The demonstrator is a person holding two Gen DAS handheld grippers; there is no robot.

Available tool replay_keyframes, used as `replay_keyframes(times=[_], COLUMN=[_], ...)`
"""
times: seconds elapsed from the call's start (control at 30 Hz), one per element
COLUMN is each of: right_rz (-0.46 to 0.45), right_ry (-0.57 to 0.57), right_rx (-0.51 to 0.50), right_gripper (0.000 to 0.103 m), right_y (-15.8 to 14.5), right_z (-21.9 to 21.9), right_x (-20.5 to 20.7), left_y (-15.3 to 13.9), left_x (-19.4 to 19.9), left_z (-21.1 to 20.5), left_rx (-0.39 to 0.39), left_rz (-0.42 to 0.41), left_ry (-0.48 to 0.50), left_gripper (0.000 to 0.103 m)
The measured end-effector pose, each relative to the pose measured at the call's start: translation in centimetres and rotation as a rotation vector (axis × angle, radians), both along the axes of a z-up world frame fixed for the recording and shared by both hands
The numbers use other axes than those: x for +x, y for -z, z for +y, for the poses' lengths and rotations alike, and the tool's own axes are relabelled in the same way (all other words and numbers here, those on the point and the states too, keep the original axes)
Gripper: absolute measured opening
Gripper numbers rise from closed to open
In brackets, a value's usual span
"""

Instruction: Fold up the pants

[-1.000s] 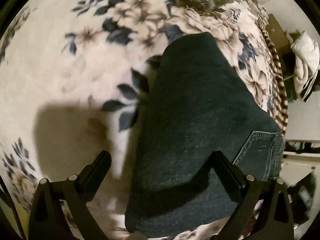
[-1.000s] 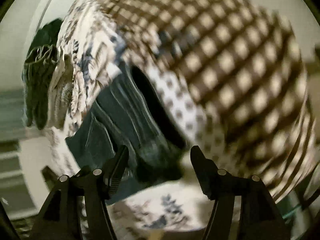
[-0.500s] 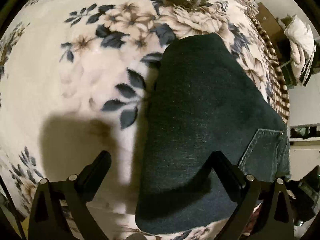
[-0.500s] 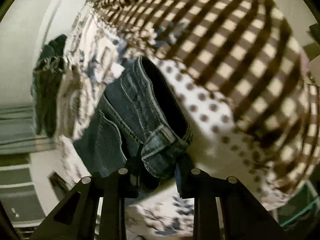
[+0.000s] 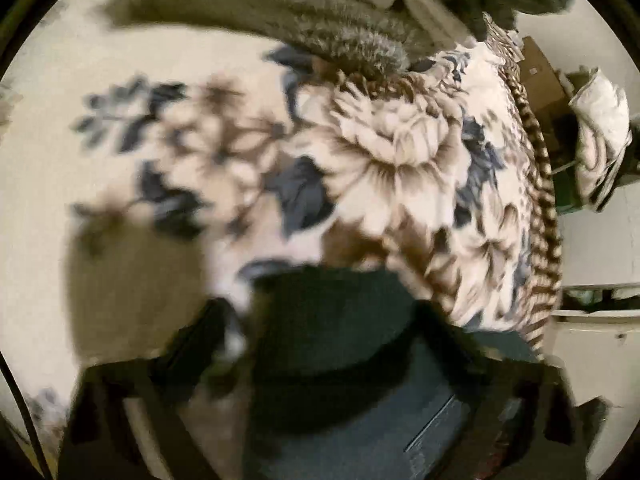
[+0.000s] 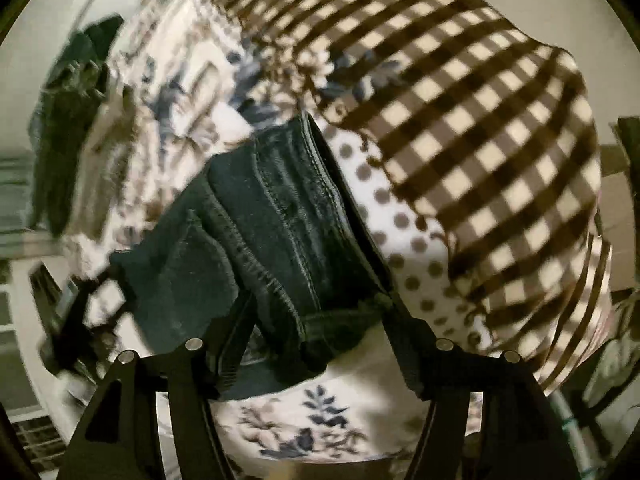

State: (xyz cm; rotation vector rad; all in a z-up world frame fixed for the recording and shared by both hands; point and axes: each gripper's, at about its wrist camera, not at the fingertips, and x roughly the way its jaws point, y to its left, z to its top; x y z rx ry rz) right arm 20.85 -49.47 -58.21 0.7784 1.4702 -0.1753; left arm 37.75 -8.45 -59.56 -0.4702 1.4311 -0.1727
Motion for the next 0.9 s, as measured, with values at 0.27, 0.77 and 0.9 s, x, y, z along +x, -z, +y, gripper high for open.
replay_keyframes(times=[0.27,0.77,0.9], right_rz=[0.054,-0.112,-0.188], right_ry=[0.107,0.037,0.093], right_rx=[0.034,0.391,0.417], right_gripper=[0.065,0.086,0.092], right_y=[4.1,7.3,8.4], right_z=[-2.2,0.1,-0.1], right_x=[-1.0,-4.4,-4.0], left_y=[3.4,0.4,2.8], left_x=[0.2,-9.4,-10.6], left_z=[4.3,3.1,1.8], left_rx=[-0.174,-0.133,-0.152], left_rz=[0.084,0.012,0.053], left_ry=[-0.209,-0.100,-0.082], left_gripper=[0.014,0.099,0.099])
